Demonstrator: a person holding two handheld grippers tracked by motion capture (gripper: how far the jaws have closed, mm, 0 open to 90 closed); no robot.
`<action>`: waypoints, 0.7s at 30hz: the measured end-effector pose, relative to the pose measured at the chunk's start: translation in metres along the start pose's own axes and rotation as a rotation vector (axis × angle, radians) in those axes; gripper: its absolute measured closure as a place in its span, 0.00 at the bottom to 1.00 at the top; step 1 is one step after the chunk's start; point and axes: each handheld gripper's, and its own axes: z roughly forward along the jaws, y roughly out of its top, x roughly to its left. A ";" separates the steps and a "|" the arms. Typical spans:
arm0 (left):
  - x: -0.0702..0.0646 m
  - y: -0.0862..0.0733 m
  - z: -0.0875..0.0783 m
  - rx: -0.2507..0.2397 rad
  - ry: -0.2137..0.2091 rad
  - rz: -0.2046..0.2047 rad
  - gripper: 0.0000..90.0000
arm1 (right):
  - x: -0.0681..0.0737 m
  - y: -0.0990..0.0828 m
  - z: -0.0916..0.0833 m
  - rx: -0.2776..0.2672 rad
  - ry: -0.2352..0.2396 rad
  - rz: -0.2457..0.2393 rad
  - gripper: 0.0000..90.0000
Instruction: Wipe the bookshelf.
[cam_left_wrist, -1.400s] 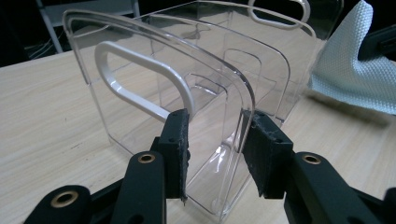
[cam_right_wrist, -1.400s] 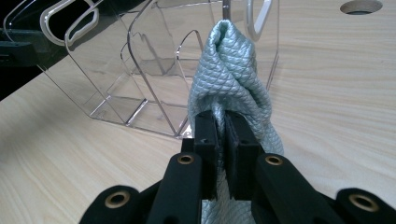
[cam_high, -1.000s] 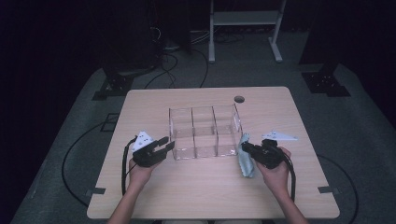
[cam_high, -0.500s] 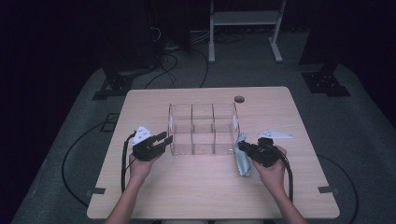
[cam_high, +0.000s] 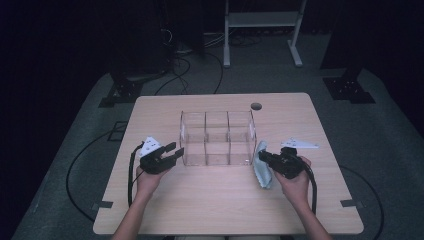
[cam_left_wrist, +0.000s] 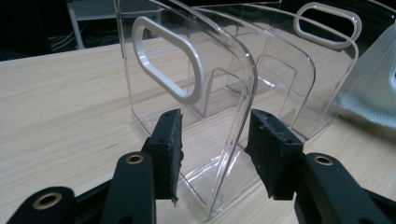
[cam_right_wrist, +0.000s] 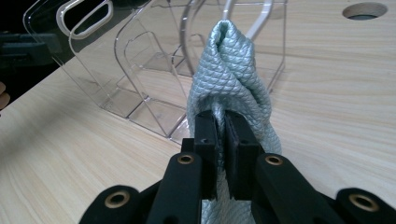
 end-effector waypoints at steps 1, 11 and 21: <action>0.000 -0.001 -0.001 -0.001 0.000 -0.006 0.59 | -0.001 0.000 -0.001 0.000 -0.002 0.005 0.93; 0.000 -0.004 -0.009 -0.009 0.002 -0.007 0.53 | -0.020 0.002 -0.016 -0.010 -0.039 0.030 0.93; -0.004 -0.003 -0.015 -0.010 -0.003 0.010 0.50 | -0.046 0.010 -0.042 -0.068 -0.101 0.067 0.93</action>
